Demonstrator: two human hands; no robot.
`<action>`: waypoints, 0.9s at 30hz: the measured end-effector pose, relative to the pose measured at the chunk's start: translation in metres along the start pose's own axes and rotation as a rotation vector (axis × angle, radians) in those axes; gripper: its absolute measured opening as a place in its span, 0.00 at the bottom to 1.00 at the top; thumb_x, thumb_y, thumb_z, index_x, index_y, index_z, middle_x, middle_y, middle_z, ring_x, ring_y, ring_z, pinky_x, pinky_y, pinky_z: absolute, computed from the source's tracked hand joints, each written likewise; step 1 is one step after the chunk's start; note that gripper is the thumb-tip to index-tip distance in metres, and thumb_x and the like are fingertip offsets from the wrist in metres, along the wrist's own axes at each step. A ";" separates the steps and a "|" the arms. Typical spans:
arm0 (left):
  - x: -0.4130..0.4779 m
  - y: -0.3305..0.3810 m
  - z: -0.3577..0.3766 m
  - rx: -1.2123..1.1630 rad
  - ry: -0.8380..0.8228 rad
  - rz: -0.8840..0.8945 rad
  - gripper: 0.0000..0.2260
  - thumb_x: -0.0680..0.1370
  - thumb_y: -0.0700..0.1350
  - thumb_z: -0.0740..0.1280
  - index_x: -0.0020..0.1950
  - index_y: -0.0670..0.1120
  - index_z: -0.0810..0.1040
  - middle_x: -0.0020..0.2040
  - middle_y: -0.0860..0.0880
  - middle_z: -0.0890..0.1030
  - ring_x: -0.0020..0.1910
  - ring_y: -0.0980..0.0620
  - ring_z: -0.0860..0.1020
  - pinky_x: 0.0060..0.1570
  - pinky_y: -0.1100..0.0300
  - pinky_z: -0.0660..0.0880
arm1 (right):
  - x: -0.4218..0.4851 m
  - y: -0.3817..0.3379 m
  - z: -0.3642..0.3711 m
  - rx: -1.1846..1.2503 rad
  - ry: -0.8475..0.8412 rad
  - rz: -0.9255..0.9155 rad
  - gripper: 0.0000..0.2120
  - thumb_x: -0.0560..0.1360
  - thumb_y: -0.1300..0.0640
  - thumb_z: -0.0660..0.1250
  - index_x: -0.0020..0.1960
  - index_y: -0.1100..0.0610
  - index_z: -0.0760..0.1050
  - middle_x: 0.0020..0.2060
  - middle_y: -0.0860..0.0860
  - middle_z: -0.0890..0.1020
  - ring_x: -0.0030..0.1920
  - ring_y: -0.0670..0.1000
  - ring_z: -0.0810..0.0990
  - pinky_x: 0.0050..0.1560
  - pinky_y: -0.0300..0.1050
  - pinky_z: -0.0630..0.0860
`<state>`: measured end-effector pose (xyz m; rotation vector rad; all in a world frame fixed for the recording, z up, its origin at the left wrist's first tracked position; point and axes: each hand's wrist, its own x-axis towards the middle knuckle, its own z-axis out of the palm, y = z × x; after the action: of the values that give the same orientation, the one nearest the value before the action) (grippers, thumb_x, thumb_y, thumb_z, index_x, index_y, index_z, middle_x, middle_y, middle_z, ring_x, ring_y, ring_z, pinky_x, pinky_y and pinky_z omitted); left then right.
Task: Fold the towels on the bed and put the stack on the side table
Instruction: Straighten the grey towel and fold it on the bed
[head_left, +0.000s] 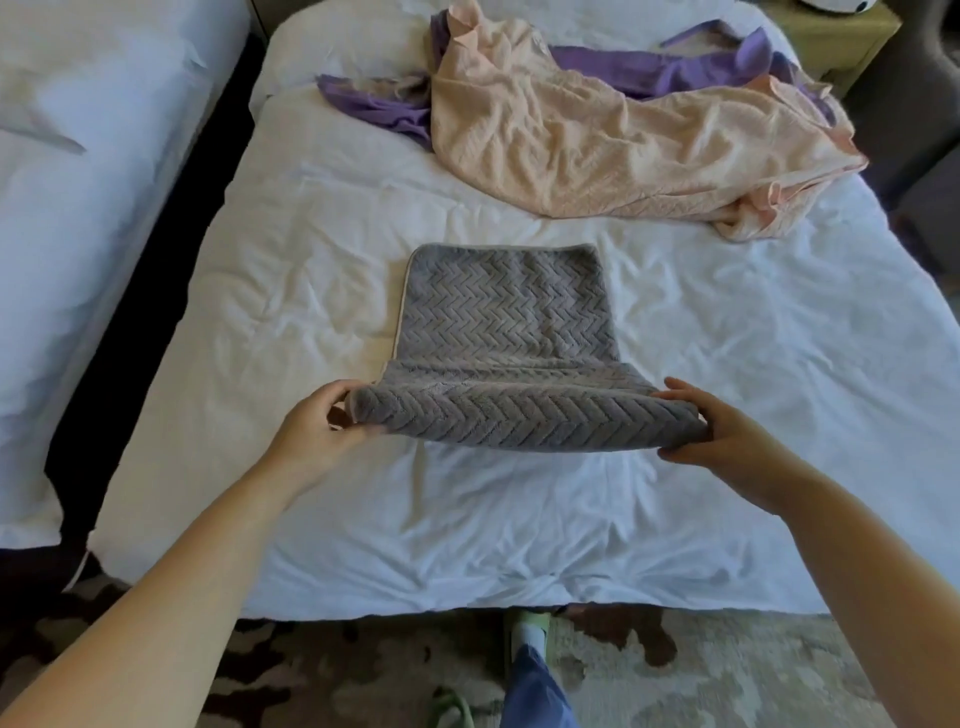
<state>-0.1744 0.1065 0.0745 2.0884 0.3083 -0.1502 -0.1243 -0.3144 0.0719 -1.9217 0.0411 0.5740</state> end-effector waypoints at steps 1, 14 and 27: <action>0.011 0.002 -0.003 0.027 0.004 -0.002 0.12 0.71 0.44 0.75 0.51 0.54 0.79 0.45 0.54 0.81 0.41 0.55 0.76 0.40 0.68 0.71 | 0.009 -0.003 -0.005 -0.005 0.039 -0.017 0.25 0.68 0.71 0.73 0.57 0.48 0.76 0.65 0.48 0.75 0.57 0.44 0.78 0.58 0.44 0.73; 0.220 0.018 0.029 -0.181 0.133 -0.343 0.44 0.58 0.83 0.55 0.64 0.56 0.71 0.61 0.55 0.75 0.58 0.52 0.74 0.59 0.50 0.72 | 0.233 -0.033 -0.025 0.378 0.154 0.132 0.20 0.72 0.41 0.68 0.59 0.51 0.76 0.55 0.50 0.82 0.54 0.50 0.81 0.59 0.50 0.76; 0.289 -0.023 0.070 -0.116 0.129 -0.259 0.13 0.79 0.60 0.58 0.61 0.58 0.64 0.50 0.61 0.73 0.48 0.60 0.74 0.45 0.60 0.70 | 0.311 -0.016 -0.015 0.185 0.306 0.198 0.15 0.75 0.37 0.61 0.57 0.44 0.70 0.50 0.44 0.78 0.49 0.45 0.78 0.43 0.41 0.74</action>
<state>0.0980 0.1029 -0.0470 1.9407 0.6519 -0.1480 0.1609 -0.2487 -0.0364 -1.8196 0.4693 0.3858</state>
